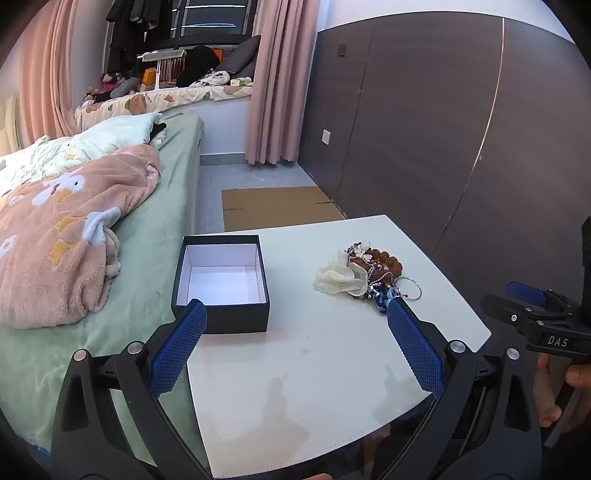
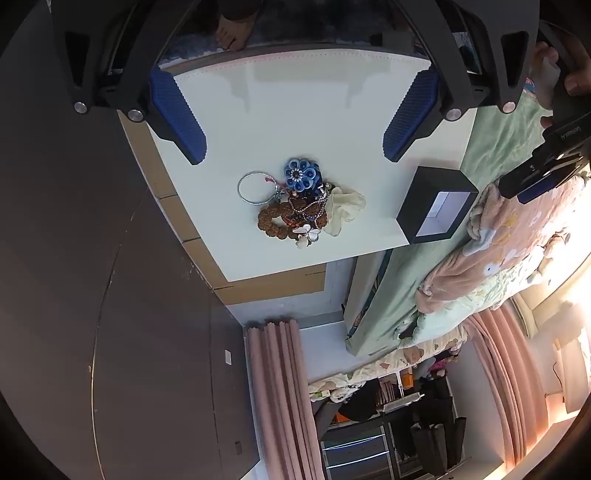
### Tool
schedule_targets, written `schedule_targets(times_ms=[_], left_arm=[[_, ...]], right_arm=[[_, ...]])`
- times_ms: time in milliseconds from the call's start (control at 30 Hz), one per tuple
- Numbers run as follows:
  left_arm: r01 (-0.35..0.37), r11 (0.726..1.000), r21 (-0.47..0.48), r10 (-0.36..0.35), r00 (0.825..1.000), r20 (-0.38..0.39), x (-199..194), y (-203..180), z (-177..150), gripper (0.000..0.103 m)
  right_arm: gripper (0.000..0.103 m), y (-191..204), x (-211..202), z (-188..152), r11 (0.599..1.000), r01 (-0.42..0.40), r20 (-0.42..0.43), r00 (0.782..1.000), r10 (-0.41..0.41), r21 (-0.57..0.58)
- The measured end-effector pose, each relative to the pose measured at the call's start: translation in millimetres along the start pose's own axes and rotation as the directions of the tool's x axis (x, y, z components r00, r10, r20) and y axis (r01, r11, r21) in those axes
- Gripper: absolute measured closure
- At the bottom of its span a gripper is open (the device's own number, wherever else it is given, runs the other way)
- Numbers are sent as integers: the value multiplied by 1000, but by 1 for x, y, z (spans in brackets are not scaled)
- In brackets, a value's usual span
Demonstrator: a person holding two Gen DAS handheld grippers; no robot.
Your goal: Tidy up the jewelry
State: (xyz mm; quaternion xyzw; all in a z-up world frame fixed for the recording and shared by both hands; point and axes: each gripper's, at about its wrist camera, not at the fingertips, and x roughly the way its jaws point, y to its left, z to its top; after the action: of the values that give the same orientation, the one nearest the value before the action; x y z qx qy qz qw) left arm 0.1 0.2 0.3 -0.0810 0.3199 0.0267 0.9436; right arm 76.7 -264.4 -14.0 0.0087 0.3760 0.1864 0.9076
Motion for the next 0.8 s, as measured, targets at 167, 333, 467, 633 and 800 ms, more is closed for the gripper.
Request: schedule_targets(times_ms=[167, 333, 467, 633, 800], left_arm=[[-3, 1000, -7, 3, 1000, 4, 1, 3, 2, 5], [7, 1000, -9, -7, 1000, 8, 2, 0, 2, 5], [6, 1000, -8, -6, 1000, 15, -1, -1, 3, 5], [6, 1000, -9, -5, 1000, 19, -1, -3, 4, 5], [6, 1000, -8, -6, 1000, 20, 1, -2, 4, 5]], right_arm=[[8, 3, -1, 1, 1000, 4, 6, 1000, -4, -5], [8, 1, -4, 5, 1000, 6, 8, 1000, -6, -6], [8, 0, -6, 5, 1000, 7, 5, 1000, -7, -13], [8, 7, -5, 5, 1000, 17, 6, 1000, -16, -23], [8, 6, -8, 6, 1000, 17, 9, 1000, -17, -19]])
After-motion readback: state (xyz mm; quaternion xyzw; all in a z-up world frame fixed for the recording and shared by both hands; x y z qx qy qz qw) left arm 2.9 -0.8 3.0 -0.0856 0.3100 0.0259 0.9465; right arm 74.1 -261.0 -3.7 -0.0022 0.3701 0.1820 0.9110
